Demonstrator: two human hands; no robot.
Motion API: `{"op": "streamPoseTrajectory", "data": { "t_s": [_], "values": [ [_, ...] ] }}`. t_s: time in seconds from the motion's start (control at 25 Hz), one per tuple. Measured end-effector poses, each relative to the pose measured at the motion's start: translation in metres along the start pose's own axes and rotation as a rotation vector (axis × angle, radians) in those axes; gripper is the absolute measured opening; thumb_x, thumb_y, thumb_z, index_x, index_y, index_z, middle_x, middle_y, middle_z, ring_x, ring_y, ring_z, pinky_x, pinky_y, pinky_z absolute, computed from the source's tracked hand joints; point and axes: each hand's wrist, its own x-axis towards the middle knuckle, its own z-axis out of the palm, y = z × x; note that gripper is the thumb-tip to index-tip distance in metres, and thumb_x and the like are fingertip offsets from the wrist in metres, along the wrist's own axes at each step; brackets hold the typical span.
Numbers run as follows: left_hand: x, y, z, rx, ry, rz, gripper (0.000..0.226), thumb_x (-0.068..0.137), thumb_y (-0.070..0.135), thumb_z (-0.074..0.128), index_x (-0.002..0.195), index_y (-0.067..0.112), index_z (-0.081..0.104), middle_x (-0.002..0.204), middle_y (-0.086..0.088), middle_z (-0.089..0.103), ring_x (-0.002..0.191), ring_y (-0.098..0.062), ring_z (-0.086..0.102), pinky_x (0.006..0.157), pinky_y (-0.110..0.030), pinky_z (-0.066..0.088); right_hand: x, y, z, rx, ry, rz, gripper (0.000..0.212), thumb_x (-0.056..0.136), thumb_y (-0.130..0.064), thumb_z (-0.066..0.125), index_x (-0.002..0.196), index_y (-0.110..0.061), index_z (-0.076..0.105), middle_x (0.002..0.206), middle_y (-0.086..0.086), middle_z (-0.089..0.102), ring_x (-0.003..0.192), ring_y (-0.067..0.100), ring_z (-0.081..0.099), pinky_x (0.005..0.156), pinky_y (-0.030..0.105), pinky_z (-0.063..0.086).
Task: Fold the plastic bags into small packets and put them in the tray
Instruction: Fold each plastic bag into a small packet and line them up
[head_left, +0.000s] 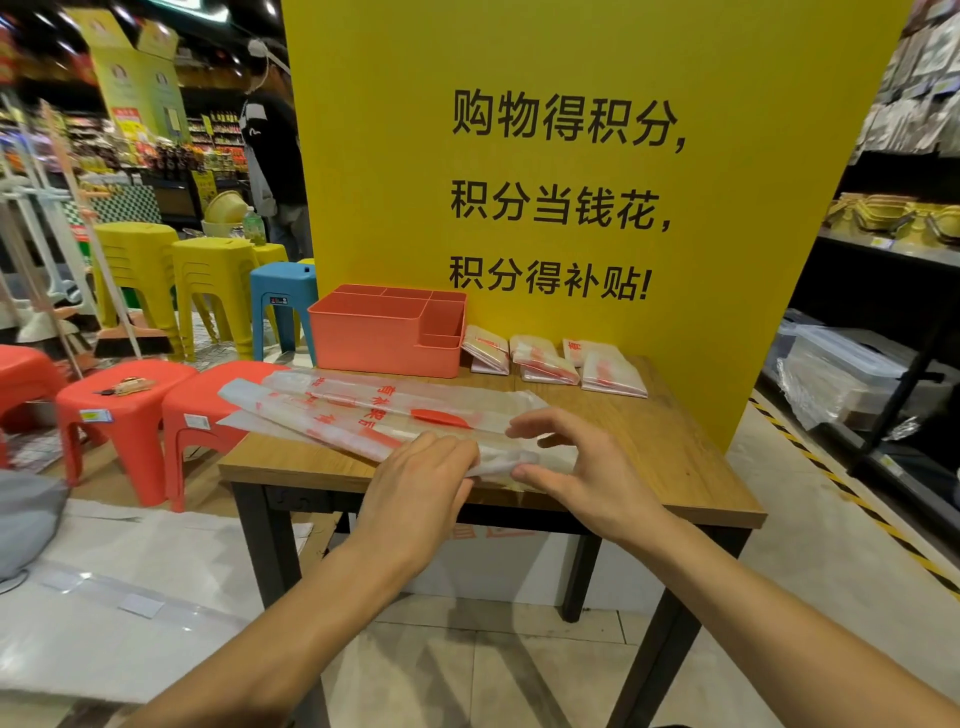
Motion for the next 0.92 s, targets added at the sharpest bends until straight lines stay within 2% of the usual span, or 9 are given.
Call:
{"op": "streamPoseTrajectory", "data": {
  "t_s": [0.12,0.2,0.32,0.44,0.52,0.6,0.72,0.8,0.92],
  "values": [
    [-0.009,-0.005,-0.008,-0.066,0.145,0.012,0.017,0.081,0.018,0.08,0.088,0.02,0.065,0.083,0.008,0.06,0.081,-0.017,0.052,0.061,-0.034,0.045,0.01,-0.01,0.014,0.093,-0.079,0.064,0.046,0.083,-0.015,0.084,0.125,-0.03,0.069,0.12,-0.016,0.07,0.113,0.008,0.065,0.099,0.036,0.053],
    [-0.013,-0.009,-0.014,-0.192,0.168,-0.064,0.014,0.086,0.03,0.077,0.089,0.02,0.067,0.084,0.012,0.06,0.082,-0.011,0.052,0.064,-0.028,0.045,0.018,-0.017,0.027,0.163,-0.147,0.019,0.034,0.087,-0.013,0.081,0.117,-0.026,0.074,0.111,-0.009,0.073,0.109,0.014,0.068,0.096,0.037,0.055],
    [-0.022,-0.019,-0.025,-0.333,0.131,-0.215,0.03,0.087,0.054,0.069,0.088,0.025,0.066,0.081,0.016,0.061,0.078,-0.008,0.057,0.063,-0.02,0.046,0.029,-0.028,0.047,0.285,-0.141,0.02,0.023,0.091,-0.019,0.078,0.114,-0.021,0.074,0.107,-0.005,0.075,0.105,0.017,0.07,0.091,0.039,0.058],
    [-0.041,-0.031,-0.037,-0.37,0.16,-0.415,0.034,0.086,0.065,0.063,0.086,0.032,0.07,0.08,0.015,0.066,0.077,-0.005,0.062,0.063,-0.028,0.052,0.034,-0.04,0.064,0.351,-0.078,0.09,0.016,0.091,-0.019,0.078,0.106,-0.018,0.073,0.095,0.001,0.074,0.09,0.016,0.071,0.083,0.034,0.059],
    [-0.056,-0.034,-0.042,-0.348,0.198,-0.547,0.026,0.087,0.059,0.068,0.084,0.034,0.071,0.08,0.014,0.068,0.077,-0.005,0.062,0.064,-0.038,0.054,0.031,-0.048,0.079,0.368,-0.096,0.113,0.004,0.093,-0.014,0.074,0.096,-0.017,0.072,0.085,0.003,0.072,0.082,0.016,0.07,0.077,0.03,0.057],
    [-0.068,-0.031,-0.048,-0.424,0.215,-0.64,0.022,0.087,0.049,0.076,0.079,0.03,0.069,0.077,0.01,0.068,0.075,-0.009,0.064,0.065,-0.042,0.056,0.026,-0.06,0.096,0.399,-0.158,0.096,0.01,0.095,-0.01,0.07,0.1,-0.019,0.073,0.09,-0.002,0.073,0.087,0.011,0.07,0.081,0.029,0.057],
    [-0.078,-0.027,-0.063,-0.495,0.228,-0.701,0.016,0.085,0.042,0.082,0.082,0.034,0.067,0.081,0.01,0.07,0.076,-0.009,0.066,0.065,-0.03,0.056,0.017,-0.076,0.114,0.563,-0.104,0.126,0.023,0.101,-0.008,0.062,0.116,-0.022,0.071,0.108,-0.005,0.075,0.104,0.012,0.07,0.092,0.033,0.057],
    [-0.08,-0.02,-0.078,-0.55,0.282,-0.748,0.018,0.085,0.036,0.083,0.091,0.041,0.068,0.083,0.013,0.073,0.08,-0.006,0.068,0.066,-0.022,0.056,0.012,-0.088,0.116,0.641,-0.062,0.156,0.021,0.101,-0.011,0.062,0.114,-0.025,0.07,0.106,-0.007,0.075,0.102,0.012,0.07,0.09,0.032,0.057],
    [-0.084,-0.003,-0.099,-0.727,0.329,-0.804,0.022,0.087,0.025,0.083,0.098,0.041,0.071,0.091,0.019,0.076,0.086,-0.003,0.071,0.073,-0.019,0.057,0.001,-0.1,0.117,0.556,-0.042,0.128,0.017,0.093,-0.023,0.076,0.108,-0.03,0.074,0.103,-0.01,0.075,0.098,0.014,0.069,0.086,0.035,0.059]
  ]
}}
